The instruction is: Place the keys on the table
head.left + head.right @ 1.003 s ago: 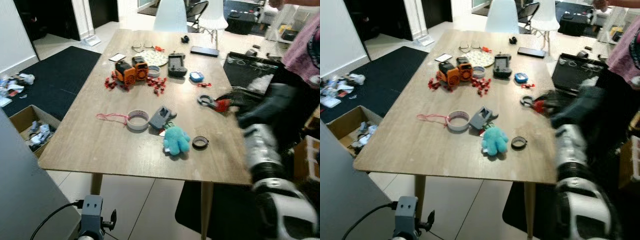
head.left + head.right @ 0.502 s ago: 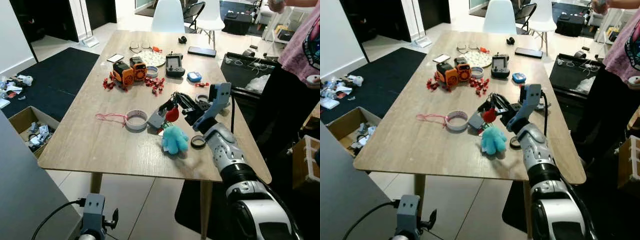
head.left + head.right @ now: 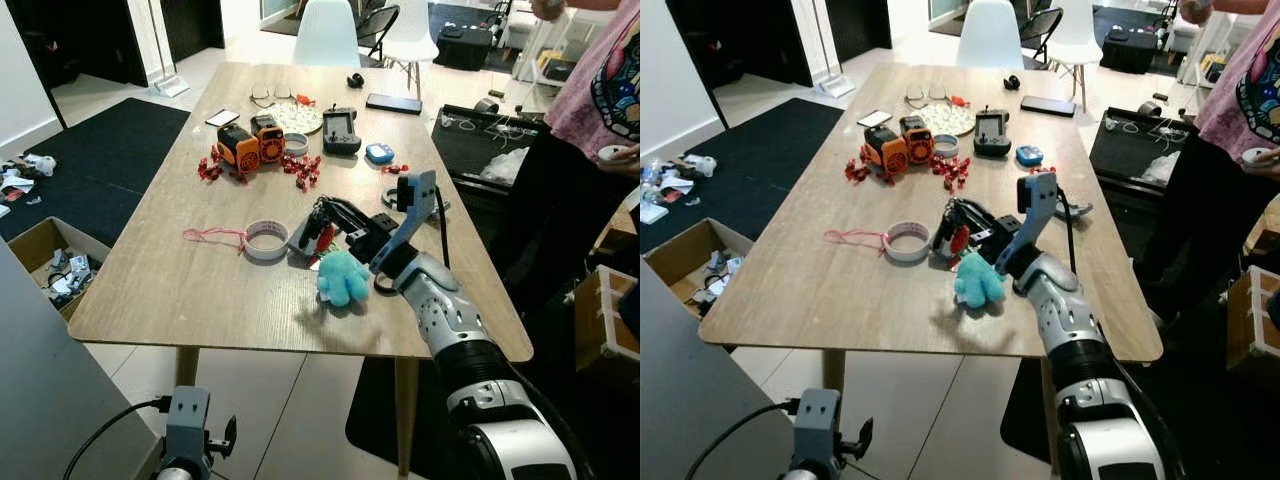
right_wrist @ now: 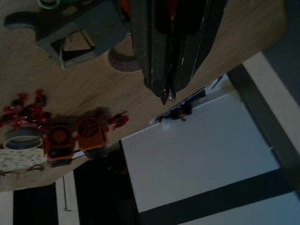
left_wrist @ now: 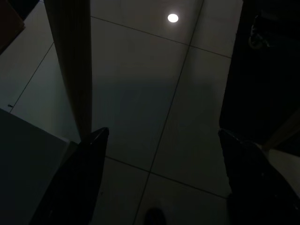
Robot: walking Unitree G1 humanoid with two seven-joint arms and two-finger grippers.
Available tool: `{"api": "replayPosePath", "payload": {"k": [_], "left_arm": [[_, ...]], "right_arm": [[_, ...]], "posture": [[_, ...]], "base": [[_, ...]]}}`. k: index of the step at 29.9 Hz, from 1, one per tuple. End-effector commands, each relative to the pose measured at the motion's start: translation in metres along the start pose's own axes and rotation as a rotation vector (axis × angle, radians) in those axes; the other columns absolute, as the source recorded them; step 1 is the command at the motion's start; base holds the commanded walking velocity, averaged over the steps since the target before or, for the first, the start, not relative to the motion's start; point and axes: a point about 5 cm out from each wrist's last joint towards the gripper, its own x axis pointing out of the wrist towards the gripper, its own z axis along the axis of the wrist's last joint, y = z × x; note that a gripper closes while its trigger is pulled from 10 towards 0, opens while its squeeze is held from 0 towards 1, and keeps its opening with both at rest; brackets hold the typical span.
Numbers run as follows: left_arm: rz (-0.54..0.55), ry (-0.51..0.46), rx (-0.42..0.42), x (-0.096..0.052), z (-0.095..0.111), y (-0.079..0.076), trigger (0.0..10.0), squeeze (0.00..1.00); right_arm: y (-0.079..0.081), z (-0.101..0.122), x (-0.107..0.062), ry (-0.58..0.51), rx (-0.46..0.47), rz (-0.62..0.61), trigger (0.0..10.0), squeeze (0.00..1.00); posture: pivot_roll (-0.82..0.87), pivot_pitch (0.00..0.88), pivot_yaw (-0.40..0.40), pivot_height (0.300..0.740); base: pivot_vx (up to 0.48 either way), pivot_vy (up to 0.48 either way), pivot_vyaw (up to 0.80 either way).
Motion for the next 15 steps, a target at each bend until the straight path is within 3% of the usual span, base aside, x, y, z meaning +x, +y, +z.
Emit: {"api": "replayPosePath", "payload": {"k": [1, 6, 9, 15], "left_arm": [[-0.017, 0.011, 0.007, -0.001, -0.003, -0.004, 10.0, 0.0], [-0.015, 0.01, 0.006, -0.001, -0.004, -0.004, 10.0, 0.0], [-0.012, 0.015, 0.007, -0.003, -0.006, -0.004, 10.0, 0.0], [-0.015, 0.016, 0.009, -0.004, -0.007, -0.004, 10.0, 0.0]], "right_arm": [[0.004, 0.003, -0.002, 0.022, -0.031, 0.047, 10.0, 0.0], [0.006, 0.002, -0.007, 0.084, -0.069, 0.088, 10.0, 0.0], [0.005, -0.01, -0.016, 0.206, -0.094, 0.102, 10.0, 0.0], [0.004, -0.021, -0.027, 0.307, -0.118, 0.116, 10.0, 0.0]], "posture": [[0.02, 0.058, -0.031, 0.74], [0.03, 0.06, -0.032, 0.74], [0.02, 0.064, -0.031, 0.74], [0.02, 0.07, -0.027, 0.74]], "base": [[0.0, 0.0, 0.0], [0.0, 0.0, 0.0], [0.0, 0.0, 0.0], [0.0, 0.0, 0.0]]}}
